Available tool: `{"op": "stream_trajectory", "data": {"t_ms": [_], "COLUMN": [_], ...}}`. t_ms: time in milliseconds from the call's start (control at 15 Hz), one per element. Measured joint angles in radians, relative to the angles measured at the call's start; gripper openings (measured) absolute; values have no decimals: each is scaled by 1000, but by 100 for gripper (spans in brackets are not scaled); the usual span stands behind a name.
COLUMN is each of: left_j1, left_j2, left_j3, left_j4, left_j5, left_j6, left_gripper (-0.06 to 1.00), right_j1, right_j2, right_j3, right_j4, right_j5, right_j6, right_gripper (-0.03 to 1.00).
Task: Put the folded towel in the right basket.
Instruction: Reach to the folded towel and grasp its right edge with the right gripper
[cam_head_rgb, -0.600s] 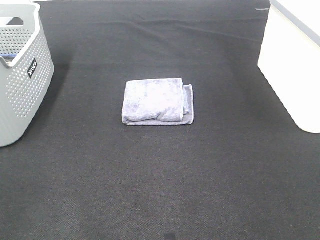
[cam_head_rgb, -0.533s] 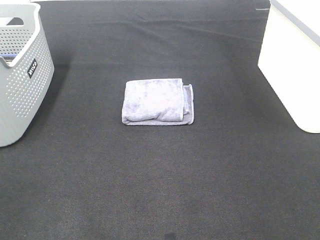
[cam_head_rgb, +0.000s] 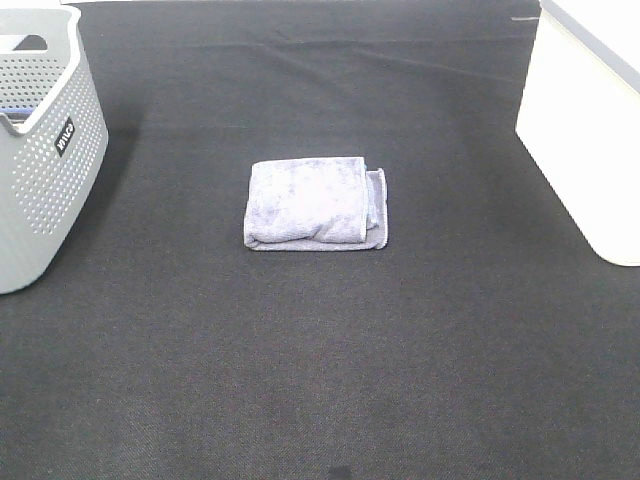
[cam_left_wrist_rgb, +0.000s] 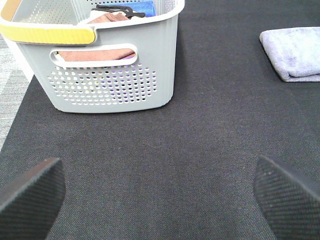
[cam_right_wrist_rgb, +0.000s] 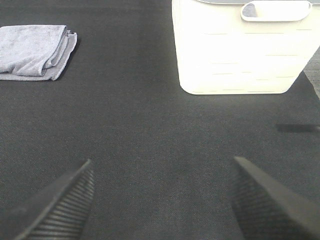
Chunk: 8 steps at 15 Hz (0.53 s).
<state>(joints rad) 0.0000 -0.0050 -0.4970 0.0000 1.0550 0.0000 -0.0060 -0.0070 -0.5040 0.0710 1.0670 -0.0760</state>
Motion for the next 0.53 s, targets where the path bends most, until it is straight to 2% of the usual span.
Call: {"op": "stream_trajectory", "data": {"t_ms": [533], "left_j1": [0], "left_j2": [0], "left_j3": [0], "left_j4": [0], "left_j5": [0], "left_j6": [0], "left_gripper": [97], "right_j1": [0], "right_j2": [0], "right_j3": [0], "right_j4": [0], "right_j5": [0], "right_j6": [0], "right_gripper": [71]}}
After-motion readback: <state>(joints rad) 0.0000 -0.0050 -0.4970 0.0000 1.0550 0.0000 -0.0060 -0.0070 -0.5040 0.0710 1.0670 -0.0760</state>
